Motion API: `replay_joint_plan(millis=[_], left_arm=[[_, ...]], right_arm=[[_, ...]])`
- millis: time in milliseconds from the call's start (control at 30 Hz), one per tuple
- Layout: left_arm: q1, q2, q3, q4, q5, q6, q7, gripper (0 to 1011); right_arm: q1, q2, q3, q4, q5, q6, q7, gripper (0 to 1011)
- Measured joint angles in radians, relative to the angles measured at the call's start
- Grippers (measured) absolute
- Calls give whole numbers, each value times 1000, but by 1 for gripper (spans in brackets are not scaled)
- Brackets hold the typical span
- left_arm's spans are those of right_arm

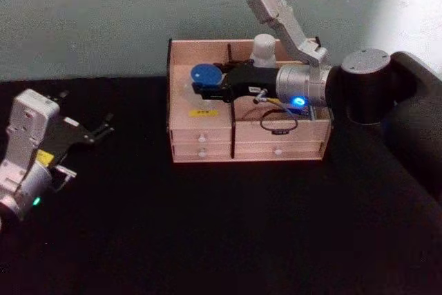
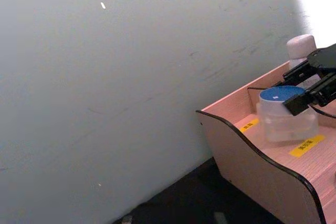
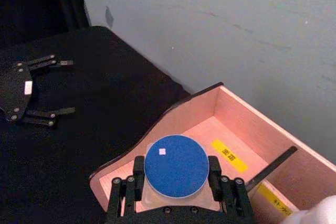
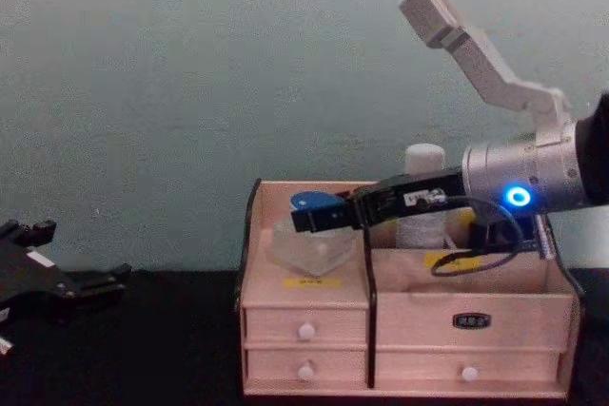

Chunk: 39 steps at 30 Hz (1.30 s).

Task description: Pick up the facial cleanser and watermelon frost from the table and place them into the tiered storage box.

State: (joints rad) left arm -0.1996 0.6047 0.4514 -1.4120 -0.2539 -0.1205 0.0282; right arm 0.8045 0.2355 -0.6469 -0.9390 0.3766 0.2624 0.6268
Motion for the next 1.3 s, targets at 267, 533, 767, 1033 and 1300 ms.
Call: replay_joint_plan(millis=[267,533,767,1033,1300], left_arm=[[0,0,0,0,0,0,0,1001],[0,0,0,0,0,0,0,1001],[0,0,0,0,0,0,0,1001],[0,0,0,0,0,0,0,1001],[0,0,0,0,0,0,0,1001]], right_arm=[[3,-7,2,10,-8,-1,12,723],[2,-15,4,10,-13,6,13,723],[2,-18,2,15,-19,16,16,723],[5,-24,6,25,-20,20,16,723],[5,-25,8,26,-20,22,13,723]])
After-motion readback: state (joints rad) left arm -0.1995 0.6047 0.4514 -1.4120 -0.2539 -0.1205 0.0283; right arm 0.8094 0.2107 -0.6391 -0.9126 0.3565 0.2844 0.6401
